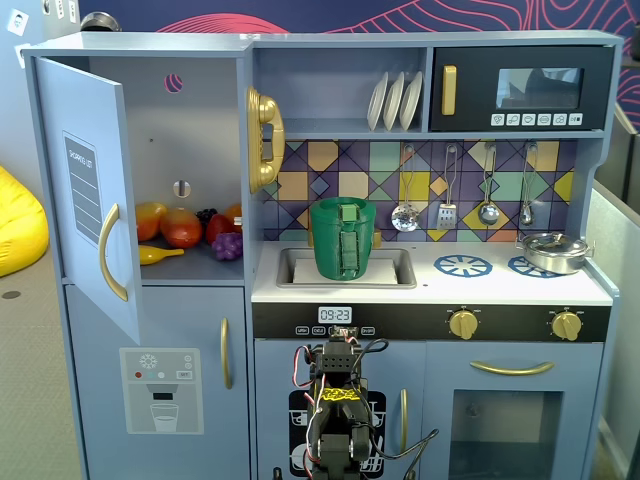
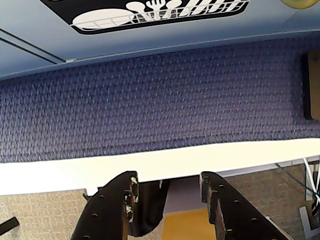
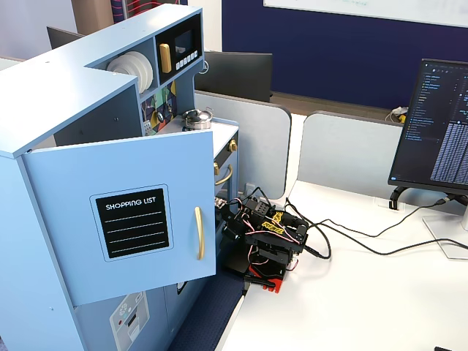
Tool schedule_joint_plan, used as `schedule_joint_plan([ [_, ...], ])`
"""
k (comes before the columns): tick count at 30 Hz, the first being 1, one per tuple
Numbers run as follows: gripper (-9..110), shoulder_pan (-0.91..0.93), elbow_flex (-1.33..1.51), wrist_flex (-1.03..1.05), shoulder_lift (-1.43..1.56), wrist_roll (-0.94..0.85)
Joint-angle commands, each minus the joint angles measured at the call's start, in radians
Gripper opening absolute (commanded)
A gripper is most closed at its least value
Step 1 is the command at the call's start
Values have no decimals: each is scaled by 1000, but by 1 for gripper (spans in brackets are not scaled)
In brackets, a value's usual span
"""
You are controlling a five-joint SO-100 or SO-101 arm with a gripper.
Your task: Close the left cabinet door
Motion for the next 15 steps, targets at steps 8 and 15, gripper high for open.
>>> schedule_joint_plan([
  [8, 0, 26, 11, 173, -6, 37],
  [15, 0, -63, 9, 121, -8, -26],
])
